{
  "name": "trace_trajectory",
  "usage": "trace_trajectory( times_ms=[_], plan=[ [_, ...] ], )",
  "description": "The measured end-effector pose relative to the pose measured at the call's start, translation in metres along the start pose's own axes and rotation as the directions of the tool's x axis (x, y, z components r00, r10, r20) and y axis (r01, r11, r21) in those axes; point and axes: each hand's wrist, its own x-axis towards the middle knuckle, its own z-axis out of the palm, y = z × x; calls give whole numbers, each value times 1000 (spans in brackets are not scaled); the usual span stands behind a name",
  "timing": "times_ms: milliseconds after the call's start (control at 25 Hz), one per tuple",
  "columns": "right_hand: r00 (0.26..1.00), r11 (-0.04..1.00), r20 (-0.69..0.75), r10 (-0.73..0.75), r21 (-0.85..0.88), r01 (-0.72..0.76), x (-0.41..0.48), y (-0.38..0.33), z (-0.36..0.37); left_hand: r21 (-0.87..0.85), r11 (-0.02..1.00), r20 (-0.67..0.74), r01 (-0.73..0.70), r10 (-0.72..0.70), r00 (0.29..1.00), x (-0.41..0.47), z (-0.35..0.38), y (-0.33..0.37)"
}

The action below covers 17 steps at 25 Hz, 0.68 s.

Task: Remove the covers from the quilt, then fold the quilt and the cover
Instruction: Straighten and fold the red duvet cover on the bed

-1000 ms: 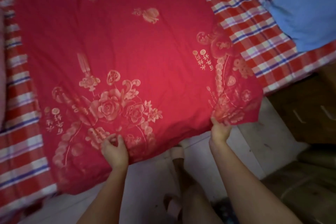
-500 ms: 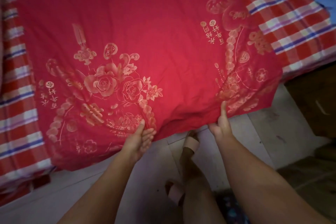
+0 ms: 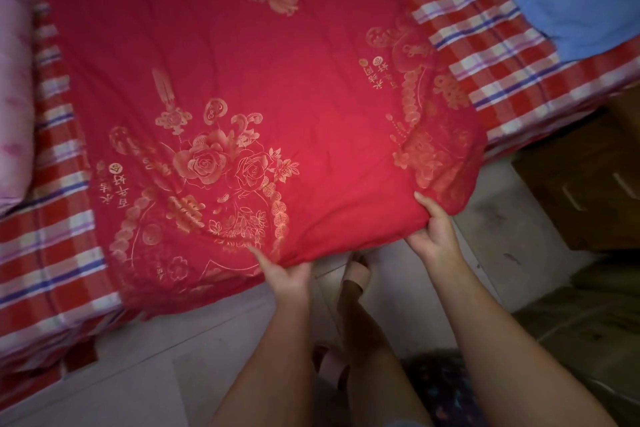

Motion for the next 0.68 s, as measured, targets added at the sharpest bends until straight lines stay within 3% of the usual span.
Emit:
trace_trajectory(
  times_ms=[120, 200, 360, 440, 480, 560, 600, 680],
  plan=[
    [997, 999, -76, -22, 26, 24, -8, -6, 12, -63, 983, 59, -172, 176, 983, -19, -7, 38],
    [991, 999, -130, -11, 47, 17, -15, -9, 17, -45, 967, 22, -252, 253, 967, -36, -9, 64],
    [981, 1000, -194, -31, -9, 30, -29, -21, 25, -23, 984, -200, -176, 168, 965, -74, -14, 94],
    [983, 994, -170, -66, -97, 50, -37, -29, 30, 50, 955, -188, -292, 297, 936, -107, -9, 93],
    [986, 985, -146, -84, -161, 60, -40, -32, 33, -17, 962, -104, -271, 268, 958, -117, -11, 111],
    [962, 954, -210, -172, -280, 109, -44, -35, 39, 93, 895, 46, -437, 434, 900, -119, -13, 145],
    [944, 950, -251, -212, -281, 138, -44, -39, 41, 35, 912, 56, -408, 406, 912, -130, -3, 154],
    [915, 934, -279, -290, -289, 208, -35, -47, 38, 86, 917, -5, -390, 392, 920, -139, 7, 161]
  ],
)
